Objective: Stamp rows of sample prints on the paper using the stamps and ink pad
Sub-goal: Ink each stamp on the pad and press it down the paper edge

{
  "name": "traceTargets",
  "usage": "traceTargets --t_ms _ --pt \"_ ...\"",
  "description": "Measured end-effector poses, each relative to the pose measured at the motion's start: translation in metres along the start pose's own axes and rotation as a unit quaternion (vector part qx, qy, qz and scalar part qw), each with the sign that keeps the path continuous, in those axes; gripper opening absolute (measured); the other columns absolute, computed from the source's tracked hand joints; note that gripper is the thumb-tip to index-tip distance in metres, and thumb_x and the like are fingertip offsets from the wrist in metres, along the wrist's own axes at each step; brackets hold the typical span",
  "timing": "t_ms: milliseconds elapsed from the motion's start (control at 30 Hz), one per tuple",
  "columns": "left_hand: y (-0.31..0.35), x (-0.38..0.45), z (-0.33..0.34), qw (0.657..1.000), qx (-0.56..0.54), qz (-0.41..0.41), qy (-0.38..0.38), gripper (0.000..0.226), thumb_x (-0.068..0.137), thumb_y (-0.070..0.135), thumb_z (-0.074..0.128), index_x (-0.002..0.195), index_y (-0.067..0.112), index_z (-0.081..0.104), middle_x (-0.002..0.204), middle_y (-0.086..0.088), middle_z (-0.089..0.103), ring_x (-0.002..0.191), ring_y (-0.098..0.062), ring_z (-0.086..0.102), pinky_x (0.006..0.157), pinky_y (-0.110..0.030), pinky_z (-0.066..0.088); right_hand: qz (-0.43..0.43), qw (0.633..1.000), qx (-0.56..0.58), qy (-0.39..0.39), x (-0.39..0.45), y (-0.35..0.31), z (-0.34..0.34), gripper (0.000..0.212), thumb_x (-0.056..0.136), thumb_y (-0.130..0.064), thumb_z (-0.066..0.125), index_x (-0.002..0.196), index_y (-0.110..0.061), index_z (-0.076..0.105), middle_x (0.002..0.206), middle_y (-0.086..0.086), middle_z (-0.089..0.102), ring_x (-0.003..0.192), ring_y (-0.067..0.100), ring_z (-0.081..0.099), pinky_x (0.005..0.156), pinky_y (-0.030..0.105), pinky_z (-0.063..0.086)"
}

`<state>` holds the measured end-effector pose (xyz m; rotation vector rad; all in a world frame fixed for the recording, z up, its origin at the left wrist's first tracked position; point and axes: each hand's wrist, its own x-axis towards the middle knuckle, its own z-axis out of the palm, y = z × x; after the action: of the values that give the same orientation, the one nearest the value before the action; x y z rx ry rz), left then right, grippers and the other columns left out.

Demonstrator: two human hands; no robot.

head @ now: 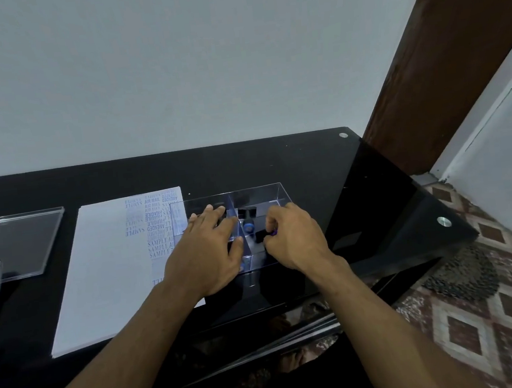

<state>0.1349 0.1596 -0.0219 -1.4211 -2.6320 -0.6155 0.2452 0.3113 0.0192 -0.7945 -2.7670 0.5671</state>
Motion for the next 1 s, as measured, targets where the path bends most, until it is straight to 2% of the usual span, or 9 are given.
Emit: traceTargets --t_ms 200,300,367,500,700,800,867,1000 --pt "-0.001 0.0 0.0 1.0 -0.002 0.0 0.003 0.057 0.095 0.046 0.04 0.142 0.017 0.054 0.153 -0.01 0.046 0.149 -0.028 0.03 0.123 -0.048 0.023 0.022 0.999 -0.034 -0.029 0.005 -0.007 -0.002 0.012 0.074 -0.009 0.062 0.074 -0.019 0.055 0.082 -0.002 0.056 0.069 0.017 0.057 0.06 0.036 0.055" --pt "-0.001 0.0 0.0 1.0 -0.005 -0.002 0.002 0.057 0.095 0.047 0.04 0.142 0.018 0.054 0.153 -0.01 0.045 0.149 -0.028 0.03 0.123 -0.049 0.024 0.043 0.997 -0.036 -0.045 0.009 -0.01 -0.002 0.01 0.076 -0.008 0.062 0.076 -0.018 0.059 0.082 0.0 0.059 0.071 0.018 0.059 0.063 0.035 0.056" --pt "-0.001 0.0 0.0 1.0 -0.008 -0.001 0.003 0.057 0.095 0.046 0.04 0.142 0.018 0.054 0.153 -0.01 0.045 0.149 -0.029 0.03 0.122 -0.049 0.024 0.057 0.997 -0.045 -0.041 0.011 -0.01 -0.001 0.008 0.079 -0.008 0.063 0.077 -0.016 0.062 0.08 0.001 0.061 0.07 0.018 0.06 0.065 0.035 0.057" --pt "-0.002 0.0 0.001 1.0 -0.008 0.002 0.005 0.056 0.096 0.046 0.042 0.142 0.017 0.054 0.152 -0.011 0.046 0.148 -0.029 0.031 0.122 -0.051 0.025 0.063 0.996 -0.059 -0.013 0.012 -0.006 0.006 0.01 0.081 -0.01 0.066 0.072 -0.014 0.066 0.071 0.0 0.06 0.061 0.015 0.059 0.056 0.03 0.056" --pt "-0.002 0.001 0.001 1.0 -0.017 -0.001 -0.003 0.057 0.095 0.047 0.041 0.143 0.018 0.053 0.154 -0.01 0.045 0.149 -0.029 0.029 0.122 -0.05 0.024 0.052 0.998 -0.022 0.011 0.012 -0.001 0.004 0.014 0.083 -0.013 0.066 0.07 -0.018 0.067 0.075 -0.002 0.063 0.062 0.013 0.061 0.057 0.033 0.059" --pt "-0.002 0.004 -0.004 0.999 -0.034 -0.007 0.008 0.055 0.095 0.045 0.042 0.141 0.016 0.055 0.153 -0.011 0.045 0.15 -0.03 0.027 0.123 -0.048 0.022 0.014 0.999 0.003 0.035 0.015 0.0 0.001 0.009 0.087 -0.02 0.065 0.078 -0.02 0.068 0.086 -0.003 0.062 0.07 0.009 0.06 0.063 0.031 0.058" --pt "-0.004 0.008 -0.009 0.999 -0.039 -0.007 0.021 0.055 0.095 0.041 0.043 0.14 0.013 0.056 0.152 -0.013 0.046 0.149 -0.032 0.029 0.122 -0.049 0.023 -0.022 0.999 0.01 0.049 0.02 0.001 0.0 0.006 0.089 -0.021 0.062 0.09 -0.02 0.068 0.098 -0.003 0.059 0.084 0.01 0.058 0.071 0.029 0.055" --pt "-0.016 0.021 -0.013 0.999 -0.031 -0.003 0.042 0.054 0.094 0.037 0.045 0.137 0.008 0.058 0.148 -0.017 0.05 0.146 -0.036 0.033 0.119 -0.053 0.027 -0.083 0.996 -0.017 0.027 0.032 -0.001 -0.005 0.025 0.091 -0.025 0.057 0.115 -0.023 0.066 0.117 0.002 0.056 0.108 0.019 0.052 0.086 0.036 0.053"
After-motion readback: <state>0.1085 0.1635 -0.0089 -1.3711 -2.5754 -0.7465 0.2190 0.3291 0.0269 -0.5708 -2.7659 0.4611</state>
